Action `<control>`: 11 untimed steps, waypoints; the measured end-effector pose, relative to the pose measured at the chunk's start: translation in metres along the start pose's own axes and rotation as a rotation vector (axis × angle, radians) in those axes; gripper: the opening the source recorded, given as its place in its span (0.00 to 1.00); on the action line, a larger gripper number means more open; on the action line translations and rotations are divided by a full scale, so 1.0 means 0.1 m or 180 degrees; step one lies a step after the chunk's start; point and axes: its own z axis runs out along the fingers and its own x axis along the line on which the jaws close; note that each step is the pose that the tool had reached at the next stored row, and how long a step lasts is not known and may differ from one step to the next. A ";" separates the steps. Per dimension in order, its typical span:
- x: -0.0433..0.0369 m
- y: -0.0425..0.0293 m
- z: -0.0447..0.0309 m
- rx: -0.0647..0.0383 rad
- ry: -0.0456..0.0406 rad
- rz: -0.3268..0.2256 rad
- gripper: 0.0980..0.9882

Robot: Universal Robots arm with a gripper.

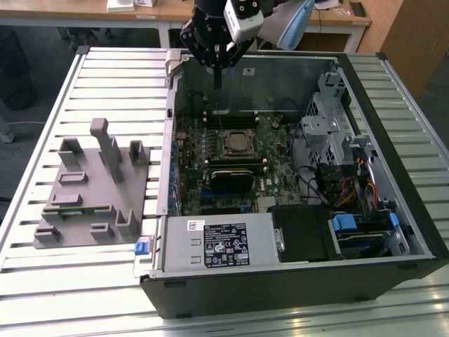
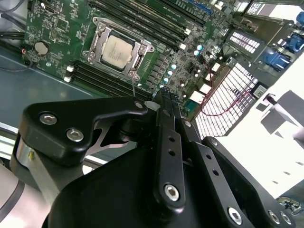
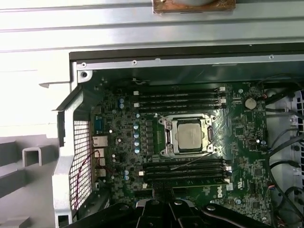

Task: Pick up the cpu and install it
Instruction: 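Install the first cpu locking lever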

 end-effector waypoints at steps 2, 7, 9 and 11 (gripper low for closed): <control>0.010 0.034 0.027 0.0000 0.0000 0.0000 0.01; 0.038 0.080 0.070 -0.0001 -0.0001 0.0000 0.01; 0.039 0.080 0.084 0.0000 0.0000 0.0000 0.01; 0.045 0.079 0.100 0.0000 0.0000 0.0000 0.01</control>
